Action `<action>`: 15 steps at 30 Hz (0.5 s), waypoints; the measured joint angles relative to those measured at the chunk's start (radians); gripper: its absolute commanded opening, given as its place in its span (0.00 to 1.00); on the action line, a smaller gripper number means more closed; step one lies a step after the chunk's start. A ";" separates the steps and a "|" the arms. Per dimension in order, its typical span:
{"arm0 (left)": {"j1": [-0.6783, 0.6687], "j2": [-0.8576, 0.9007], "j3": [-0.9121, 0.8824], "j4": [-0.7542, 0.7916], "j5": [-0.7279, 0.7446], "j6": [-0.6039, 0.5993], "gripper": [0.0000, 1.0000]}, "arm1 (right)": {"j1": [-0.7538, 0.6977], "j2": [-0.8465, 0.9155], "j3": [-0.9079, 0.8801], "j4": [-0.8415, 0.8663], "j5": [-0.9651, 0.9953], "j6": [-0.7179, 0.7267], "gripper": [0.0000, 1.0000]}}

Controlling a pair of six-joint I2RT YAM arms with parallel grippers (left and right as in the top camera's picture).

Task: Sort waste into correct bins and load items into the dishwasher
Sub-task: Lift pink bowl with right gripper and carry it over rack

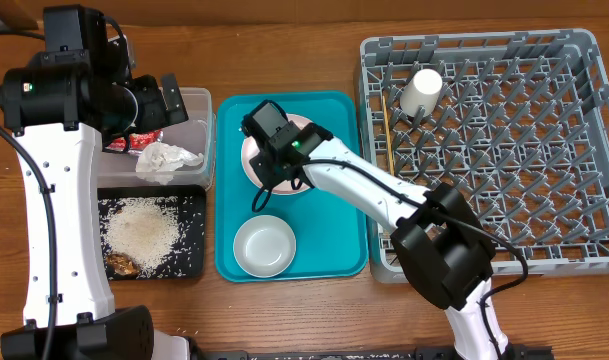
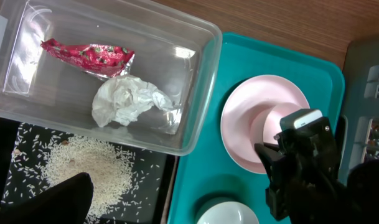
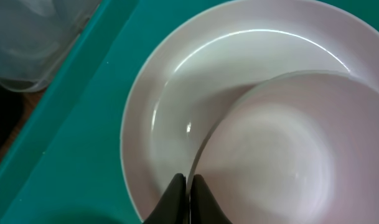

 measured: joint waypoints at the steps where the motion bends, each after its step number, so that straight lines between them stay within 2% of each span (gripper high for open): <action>1: 0.000 0.000 0.000 0.000 0.000 0.000 1.00 | 0.000 -0.004 0.004 -0.008 -0.008 0.002 0.04; 9: 0.000 0.000 0.000 0.000 0.000 0.000 1.00 | -0.021 -0.180 0.008 -0.066 -0.142 0.046 0.04; 15: 0.000 0.000 0.000 0.000 0.000 0.000 1.00 | -0.157 -0.367 0.031 -0.126 -0.341 0.074 0.04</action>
